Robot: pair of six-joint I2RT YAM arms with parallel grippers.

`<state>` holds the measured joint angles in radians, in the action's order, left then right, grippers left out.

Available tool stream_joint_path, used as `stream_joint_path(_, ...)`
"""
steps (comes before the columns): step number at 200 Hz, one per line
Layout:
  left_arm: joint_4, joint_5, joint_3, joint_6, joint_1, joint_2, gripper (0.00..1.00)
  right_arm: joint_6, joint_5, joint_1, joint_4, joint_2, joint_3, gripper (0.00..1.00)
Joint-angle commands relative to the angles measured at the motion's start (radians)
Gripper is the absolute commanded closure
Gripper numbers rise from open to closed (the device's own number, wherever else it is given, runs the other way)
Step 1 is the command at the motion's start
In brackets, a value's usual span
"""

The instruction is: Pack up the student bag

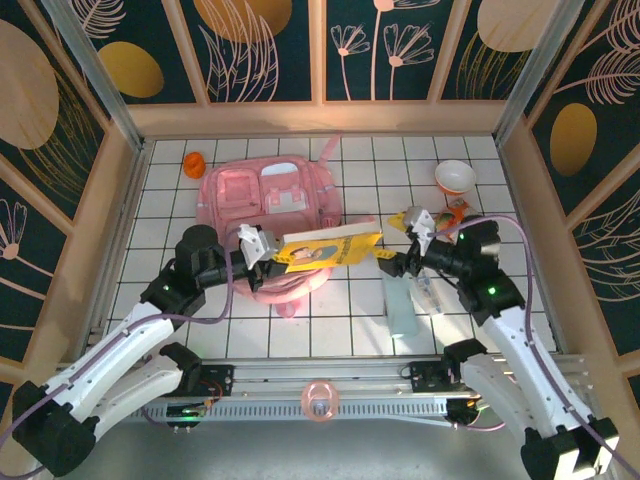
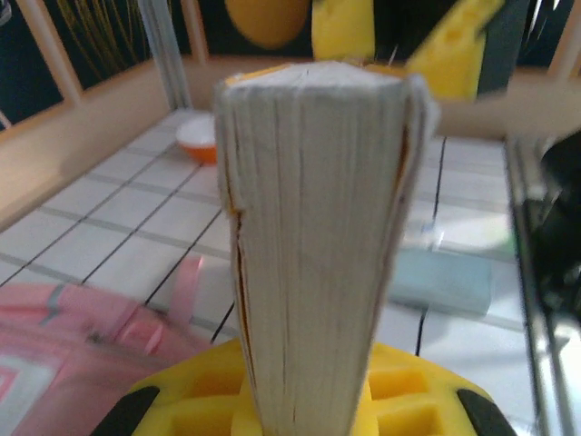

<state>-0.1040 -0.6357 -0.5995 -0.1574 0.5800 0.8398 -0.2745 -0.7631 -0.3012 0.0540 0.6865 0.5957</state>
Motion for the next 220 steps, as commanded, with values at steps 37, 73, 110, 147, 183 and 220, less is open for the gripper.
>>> stream_joint_path(37, -0.464, -0.258, -0.023, 0.301, -0.003, 0.068, 1.00, 0.497, -0.103, 0.007, -0.501, -0.080, -0.183, 0.13)
stream_joint_path(73, -0.464, -0.268, -0.058, 0.329, -0.001, 0.128, 1.00, 0.607, -0.321, 0.007, -0.659, -0.012, -0.183, 0.36)
stream_joint_path(110, -0.427, -0.090, -0.050, 0.295, -0.002, 0.116, 0.50, 0.596, -0.356, 0.019, -0.599, 0.054, -0.121, 1.00)
stream_joint_path(147, 0.164, 0.418, -0.140, -0.195, 0.000, 0.057, 0.20, 0.751, 0.083, 0.098, -0.552, -0.083, -0.195, 1.00)
stream_joint_path(183, 0.429, 0.564, -0.113, -0.423, -0.001, 0.081, 0.19, 0.917, 0.382, 0.099, -0.400, -0.142, -0.212, 1.00)
stream_joint_path(220, 0.364, 0.632, -0.058, -0.494, -0.001, 0.182, 0.15, 0.916, 0.370, 0.091, -0.356, -0.123, -0.213, 1.00)
